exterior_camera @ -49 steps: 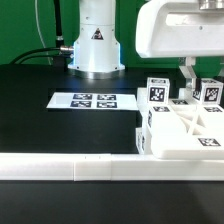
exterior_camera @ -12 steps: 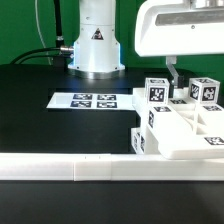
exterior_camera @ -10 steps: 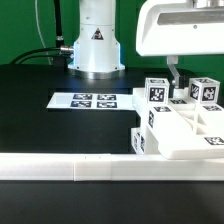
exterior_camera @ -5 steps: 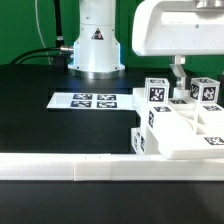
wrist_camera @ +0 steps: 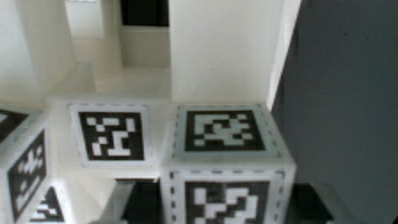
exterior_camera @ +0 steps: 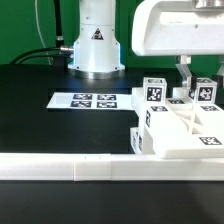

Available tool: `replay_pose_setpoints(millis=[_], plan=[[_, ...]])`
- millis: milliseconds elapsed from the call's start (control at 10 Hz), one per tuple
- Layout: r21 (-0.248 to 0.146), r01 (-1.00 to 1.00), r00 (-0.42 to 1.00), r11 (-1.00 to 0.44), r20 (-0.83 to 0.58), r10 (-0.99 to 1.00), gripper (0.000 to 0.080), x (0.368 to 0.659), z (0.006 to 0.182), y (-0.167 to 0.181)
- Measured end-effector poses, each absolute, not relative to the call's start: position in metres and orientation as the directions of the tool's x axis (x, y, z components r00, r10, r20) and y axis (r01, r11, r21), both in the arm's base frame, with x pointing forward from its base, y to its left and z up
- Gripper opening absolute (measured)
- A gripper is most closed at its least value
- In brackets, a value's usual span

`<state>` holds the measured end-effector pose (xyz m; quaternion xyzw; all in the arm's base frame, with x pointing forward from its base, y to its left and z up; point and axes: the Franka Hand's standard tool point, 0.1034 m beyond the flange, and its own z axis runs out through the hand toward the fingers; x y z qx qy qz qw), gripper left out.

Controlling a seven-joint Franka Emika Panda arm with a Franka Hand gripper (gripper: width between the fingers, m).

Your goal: Assemble chair

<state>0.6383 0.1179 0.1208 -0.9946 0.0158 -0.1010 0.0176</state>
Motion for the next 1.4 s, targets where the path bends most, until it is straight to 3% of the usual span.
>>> replay_pose_setpoints(millis=[400,800,900,1000,1100,1300,1400], plan=[[-0.100,-0.383,0.900,-0.918,0.182,-0.395,0.0284,0.641,0.121,0.106],[-0.114,-0.506,0.838,-0.855,0.169,-0.519,0.0328,0.641,0.120,0.098],[-0.114,-0.506,0.838,-0.855,0.169,-0.519,0.0518,0.641,0.121,0.098],[-0.119,-0.506,0.837,-0.854,0.172,-0.520,0.0518,0.643,0.125,0.097],[-0.126,-0.505,0.836,-0.854,0.176,-0.520,0.0622,0.644,0.131,0.098],[-0.139,-0.500,0.836,-0.855,0.181,-0.518,0.0645,0.646,0.146,0.097],[-0.134,-0.499,0.837,-0.856,0.179,-0.517,0.0649,0.646,0.142,0.098]])
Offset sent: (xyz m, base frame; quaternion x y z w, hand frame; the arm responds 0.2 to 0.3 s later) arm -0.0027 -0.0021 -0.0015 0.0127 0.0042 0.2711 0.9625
